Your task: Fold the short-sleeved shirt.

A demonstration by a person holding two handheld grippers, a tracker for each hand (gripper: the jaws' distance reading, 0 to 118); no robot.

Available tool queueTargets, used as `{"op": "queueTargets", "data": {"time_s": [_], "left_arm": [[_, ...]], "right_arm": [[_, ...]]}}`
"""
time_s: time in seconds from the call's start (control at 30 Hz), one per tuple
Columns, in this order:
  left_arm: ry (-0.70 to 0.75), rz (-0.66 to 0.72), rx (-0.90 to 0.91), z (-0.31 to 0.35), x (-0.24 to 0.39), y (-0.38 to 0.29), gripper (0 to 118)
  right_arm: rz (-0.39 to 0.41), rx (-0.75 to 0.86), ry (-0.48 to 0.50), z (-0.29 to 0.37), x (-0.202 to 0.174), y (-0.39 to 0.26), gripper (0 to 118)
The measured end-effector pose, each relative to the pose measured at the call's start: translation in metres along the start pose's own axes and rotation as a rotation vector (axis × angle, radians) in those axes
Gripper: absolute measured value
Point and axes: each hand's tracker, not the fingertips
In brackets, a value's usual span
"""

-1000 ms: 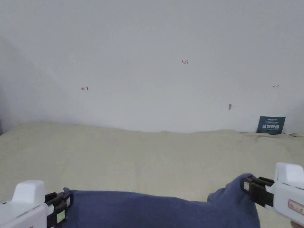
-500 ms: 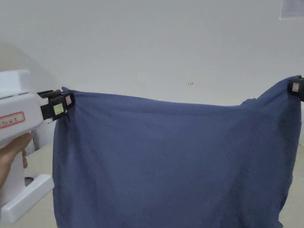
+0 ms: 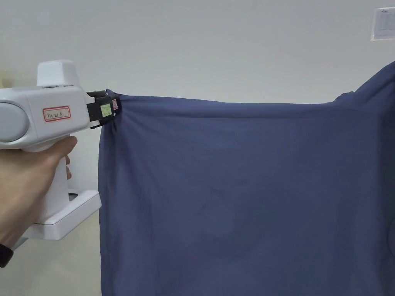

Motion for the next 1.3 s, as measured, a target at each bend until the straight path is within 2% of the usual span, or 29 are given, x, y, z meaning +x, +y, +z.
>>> {"op": "queueTargets", "data": {"time_s": [0.23, 0.53, 0.63, 0.87, 1.17, 1.3], "left_arm": [[-0.011, 0.006, -0.006, -0.012, -0.003, -0.001, 6], [0.019, -0.001, -0.049, -0.056, -0.009, -0.008, 6], [0.030, 0.012, -0.059, -0.082, -0.014, -0.013, 6], [0.047, 0.003, -0.094, -0.133, -0.027, -0.030, 6], [0.078, -0.021, -0.115, -0.212, -0.046, -0.032, 6], [0.101, -0.028, -0.104, -0.249, -0.051, -0.026, 6]], "right_arm": [[0.015, -0.012, -0.010, -0.001, -0.006, 0.000, 4], [-0.013, -0.031, -0.027, -0.044, -0.004, -0.010, 4], [-0.015, -0.047, -0.039, -0.068, -0.008, -0.015, 4], [-0.047, -0.057, 0.008, -0.134, -0.001, -0.030, 4], [0.009, -0.051, 0.012, -0.225, -0.005, -0.024, 4], [0.007, -0.056, -0.007, -0.266, -0.005, -0.016, 4]]}}
